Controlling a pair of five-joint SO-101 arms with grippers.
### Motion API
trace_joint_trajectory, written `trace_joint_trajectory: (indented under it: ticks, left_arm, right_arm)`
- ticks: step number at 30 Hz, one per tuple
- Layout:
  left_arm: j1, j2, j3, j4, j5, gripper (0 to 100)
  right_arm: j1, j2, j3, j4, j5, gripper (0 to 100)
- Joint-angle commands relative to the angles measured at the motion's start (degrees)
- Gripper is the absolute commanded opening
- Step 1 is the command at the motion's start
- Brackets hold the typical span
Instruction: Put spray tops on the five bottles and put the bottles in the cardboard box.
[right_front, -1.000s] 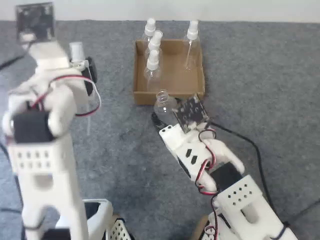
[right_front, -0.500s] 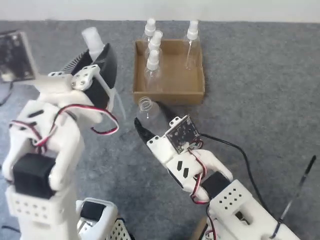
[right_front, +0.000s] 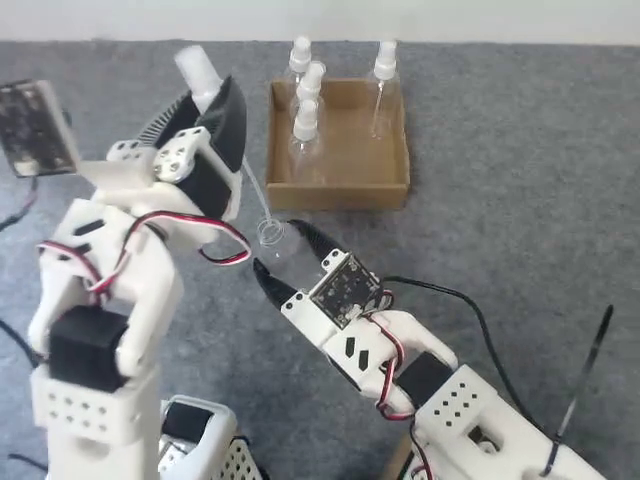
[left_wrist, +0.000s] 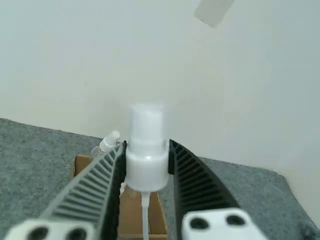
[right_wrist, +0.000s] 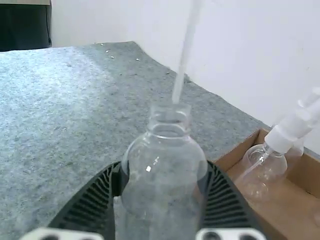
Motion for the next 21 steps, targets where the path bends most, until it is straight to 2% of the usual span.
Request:
trace_joint_trajectory:
  ticks: [1, 7, 13, 21]
  left_arm:
    - [-0.1, -4.1, 6.5, -6.3, 0.6, 1]
    - [-0.1, -10.5, 14.6, -11.7, 0.5, 1]
    - [-0.2, -13.6, 15.5, -11.3, -1.7, 1]
    - [-4.7, -14.0, 13.1, -10.5, -1.6, 1]
  right_arm:
    - [-0.2, -2.2, -1.1, -1.5, 1.2, 6.2]
    - [-0.1, -2.2, -1.1, -1.5, 1.2, 6.2]
    - [0.0, -2.2, -1.1, -1.6, 1.2, 6.1]
    - [0.0, -2.1, -1.1, -1.6, 1.2, 6.1]
